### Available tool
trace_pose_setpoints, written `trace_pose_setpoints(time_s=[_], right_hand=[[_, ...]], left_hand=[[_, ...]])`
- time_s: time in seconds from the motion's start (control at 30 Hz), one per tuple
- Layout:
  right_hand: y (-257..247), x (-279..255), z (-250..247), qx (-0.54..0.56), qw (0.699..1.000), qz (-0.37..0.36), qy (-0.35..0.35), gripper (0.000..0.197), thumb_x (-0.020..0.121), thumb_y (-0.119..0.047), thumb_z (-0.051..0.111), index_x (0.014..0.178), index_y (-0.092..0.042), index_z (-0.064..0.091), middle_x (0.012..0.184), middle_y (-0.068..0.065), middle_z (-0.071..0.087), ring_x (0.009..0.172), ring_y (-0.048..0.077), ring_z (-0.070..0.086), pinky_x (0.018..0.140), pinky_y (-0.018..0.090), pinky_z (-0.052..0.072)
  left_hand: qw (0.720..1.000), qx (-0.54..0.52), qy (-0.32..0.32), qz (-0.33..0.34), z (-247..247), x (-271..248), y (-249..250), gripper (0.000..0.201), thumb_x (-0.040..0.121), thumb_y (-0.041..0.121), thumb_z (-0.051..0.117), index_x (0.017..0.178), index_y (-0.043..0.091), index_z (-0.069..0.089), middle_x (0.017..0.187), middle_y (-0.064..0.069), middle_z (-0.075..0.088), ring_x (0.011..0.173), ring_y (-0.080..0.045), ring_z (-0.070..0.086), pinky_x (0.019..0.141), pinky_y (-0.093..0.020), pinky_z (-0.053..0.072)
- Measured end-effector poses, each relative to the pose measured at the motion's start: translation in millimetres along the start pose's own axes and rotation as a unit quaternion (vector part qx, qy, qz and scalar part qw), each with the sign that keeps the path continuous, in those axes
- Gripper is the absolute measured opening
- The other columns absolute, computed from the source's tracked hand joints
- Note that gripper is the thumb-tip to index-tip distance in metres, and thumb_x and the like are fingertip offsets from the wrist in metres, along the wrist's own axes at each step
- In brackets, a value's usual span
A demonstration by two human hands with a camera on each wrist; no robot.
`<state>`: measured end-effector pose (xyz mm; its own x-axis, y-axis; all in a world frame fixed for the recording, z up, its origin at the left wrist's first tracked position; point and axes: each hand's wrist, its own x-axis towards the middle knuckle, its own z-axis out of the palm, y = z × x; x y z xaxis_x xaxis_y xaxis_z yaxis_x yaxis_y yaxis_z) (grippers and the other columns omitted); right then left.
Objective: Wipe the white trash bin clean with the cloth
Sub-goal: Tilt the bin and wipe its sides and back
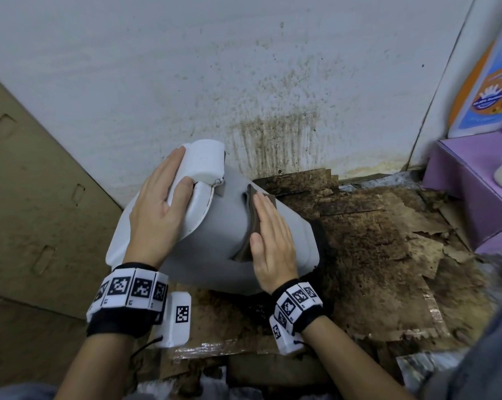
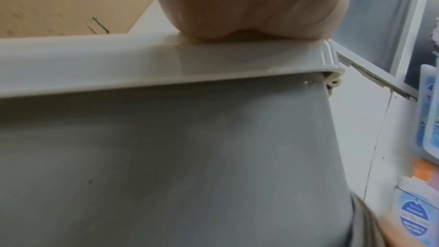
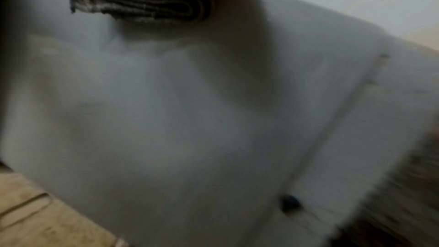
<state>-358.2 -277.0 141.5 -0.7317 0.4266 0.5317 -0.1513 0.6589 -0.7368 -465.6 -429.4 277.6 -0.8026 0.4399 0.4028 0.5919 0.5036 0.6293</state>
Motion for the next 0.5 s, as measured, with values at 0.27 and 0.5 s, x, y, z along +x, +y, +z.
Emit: trace_pose_setpoints(time_s=[0.27, 0.5], right_hand=[[59, -52, -10, -0.033, 0.995, 0.097, 0.016, 0.059, 0.104, -0.037, 0.025, 0.16, -0.018, 0.023, 0.167, -0.001, 0.024, 0.155, 0.014, 0.018, 0.122, 0.052, 0.024], [80, -72, -12, -0.038, 0.988, 0.14, 0.046, 0.06, 0.104, -0.034, 0.024, 0.161, -0.016, 0.019, 0.169, -0.003, 0.016, 0.156, 0.014, 0.014, 0.123, 0.055, 0.02]], left_hand=[[1.0, 0.01, 0.001, -0.002, 2, 0, 3, 0.057, 0.1, 0.052, 0.033, 0.155, 0.039, 0.038, 0.159, 0.022, 0.038, 0.145, 0.0, 0.033, 0.115, -0.026, 0.024], [1.0, 0.0, 0.004, -0.016, -1, -1, 2, 0.053, 0.102, 0.047, 0.034, 0.154, 0.04, 0.039, 0.157, 0.026, 0.038, 0.144, 0.004, 0.033, 0.116, -0.026, 0.026]])
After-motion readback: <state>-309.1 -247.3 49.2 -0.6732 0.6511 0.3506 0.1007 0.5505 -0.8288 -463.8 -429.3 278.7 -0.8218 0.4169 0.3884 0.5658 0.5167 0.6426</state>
